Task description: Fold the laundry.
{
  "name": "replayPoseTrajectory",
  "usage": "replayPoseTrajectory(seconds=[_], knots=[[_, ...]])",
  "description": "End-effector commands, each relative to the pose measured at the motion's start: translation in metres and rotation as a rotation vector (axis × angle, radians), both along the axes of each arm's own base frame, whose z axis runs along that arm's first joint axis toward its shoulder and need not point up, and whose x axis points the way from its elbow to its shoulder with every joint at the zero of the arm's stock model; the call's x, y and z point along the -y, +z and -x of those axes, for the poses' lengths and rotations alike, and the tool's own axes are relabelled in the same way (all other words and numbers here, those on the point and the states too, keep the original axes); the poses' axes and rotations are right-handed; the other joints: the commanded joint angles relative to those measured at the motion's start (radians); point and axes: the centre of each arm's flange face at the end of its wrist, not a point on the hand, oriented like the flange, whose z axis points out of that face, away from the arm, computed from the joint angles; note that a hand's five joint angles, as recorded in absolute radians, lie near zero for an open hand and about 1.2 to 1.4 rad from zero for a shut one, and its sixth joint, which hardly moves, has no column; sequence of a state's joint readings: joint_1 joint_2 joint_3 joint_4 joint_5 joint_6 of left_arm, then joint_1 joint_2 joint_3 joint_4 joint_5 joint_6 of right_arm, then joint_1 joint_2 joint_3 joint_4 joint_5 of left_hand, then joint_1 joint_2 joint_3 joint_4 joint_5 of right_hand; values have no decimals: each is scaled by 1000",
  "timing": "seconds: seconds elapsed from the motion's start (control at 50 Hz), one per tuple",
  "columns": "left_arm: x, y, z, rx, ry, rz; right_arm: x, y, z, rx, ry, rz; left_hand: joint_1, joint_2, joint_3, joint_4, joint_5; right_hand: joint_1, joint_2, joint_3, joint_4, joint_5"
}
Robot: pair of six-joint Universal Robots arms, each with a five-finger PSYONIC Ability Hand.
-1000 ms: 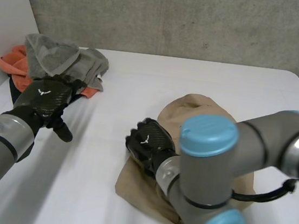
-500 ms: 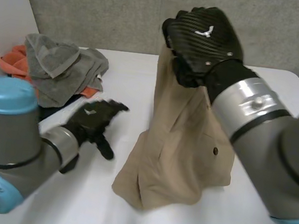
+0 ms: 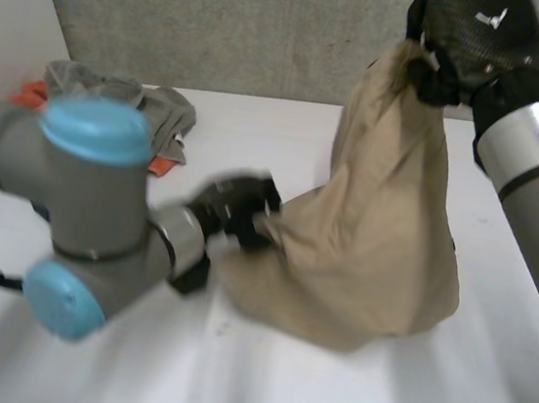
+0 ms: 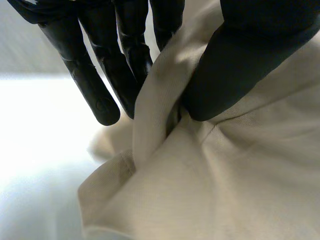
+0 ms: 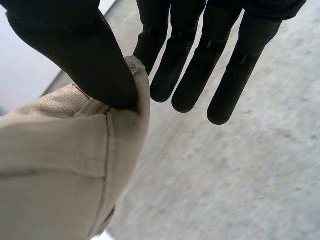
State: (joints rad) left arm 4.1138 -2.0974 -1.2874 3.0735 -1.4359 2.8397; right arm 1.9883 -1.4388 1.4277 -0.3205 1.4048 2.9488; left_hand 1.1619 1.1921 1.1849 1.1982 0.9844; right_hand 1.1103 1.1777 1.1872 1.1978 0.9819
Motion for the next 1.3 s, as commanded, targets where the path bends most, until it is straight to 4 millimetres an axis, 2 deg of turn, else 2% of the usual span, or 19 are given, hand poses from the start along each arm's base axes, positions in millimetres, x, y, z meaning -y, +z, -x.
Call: replayPoseTrajectory(seconds=[0.02,0.12,0.2,0.3,0.32,0.34,0.4,0.42,0.5,0.54,0.56,0.6,0.62,0.68,0.72,0.9,1.06,1.18,1.3], knots=[[57,111,-28,-80,234,461,36,34,7,230,-31,213,234,204,211,198,237,286,219,209,198,240],[56,151,-30,-105,252,705,48,46,14,392,27,328,234,204,211,198,237,286,219,209,198,240],[43,144,-27,-57,202,750,51,34,19,434,67,290,234,204,211,198,237,286,219,209,198,240],[19,97,-27,67,104,678,53,-7,25,332,68,111,234,204,211,198,237,286,219,209,198,240],[10,76,-30,119,73,639,52,-16,26,305,66,64,234,204,211,198,237,286,219,209,198,240],[6,65,-31,144,60,619,50,-37,31,238,54,-41,234,204,211,198,237,286,219,209,198,240],[-16,24,-38,242,0,539,45,-70,39,131,31,-189,234,204,211,198,237,286,219,209,198,240],[-22,14,-40,262,-17,518,39,-91,46,45,17,-284,234,204,211,198,237,286,219,209,198,240],[-51,-23,-49,342,-94,433,17,-138,58,-147,0,-477,223,193,200,187,226,286,219,209,198,240],[-61,-34,-51,359,-120,400,9,-151,64,-227,-18,-522,97,67,74,61,100,286,219,209,198,240],[-70,-39,-53,366,-144,376,3,-159,69,-294,-29,-552,-107,-137,-130,-143,-104,286,219,209,198,240],[-77,-44,-55,379,-163,349,-1,-165,75,-355,-42,-574,-302,-332,-325,-338,-299,286,219,209,198,240],[-84,-46,-59,394,-173,318,-3,-166,77,-382,-46,-580,-465,-496,-488,-502,-462,286,219,209,198,240],[-89,-44,-64,417,-176,284,-6,-166,80,-426,-64,-596,-683,-714,-706,-720,-681,-624,-691,-701,-712,-670],[-87,-36,-72,434,-149,259,-6,-158,82,-425,-85,-581,-880,-911,-903,-917,-877,-936,-1003,-1013,-1023,-982],[-58,8,-100,390,56,282,-5,-105,79,-398,-128,-388,-931,-961,-954,-967,-928,-936,-1003,-1013,-1023,-982],[-48,18,-114,352,142,242,-10,-72,60,-404,-75,-267,-913,-944,-936,-950,-910,-936,-1003,-1013,-1023,-982],[-55,9,-115,366,127,170,-20,-81,41,-519,6,-275,-890,-920,-913,-926,-887,-883,-950,-960,-970,-929],[-72,-11,-109,408,60,86,-32,-116,27,-671,88,-405,-849,-879,-872,-885,-846,-815,-883,-892,-903,-862]])
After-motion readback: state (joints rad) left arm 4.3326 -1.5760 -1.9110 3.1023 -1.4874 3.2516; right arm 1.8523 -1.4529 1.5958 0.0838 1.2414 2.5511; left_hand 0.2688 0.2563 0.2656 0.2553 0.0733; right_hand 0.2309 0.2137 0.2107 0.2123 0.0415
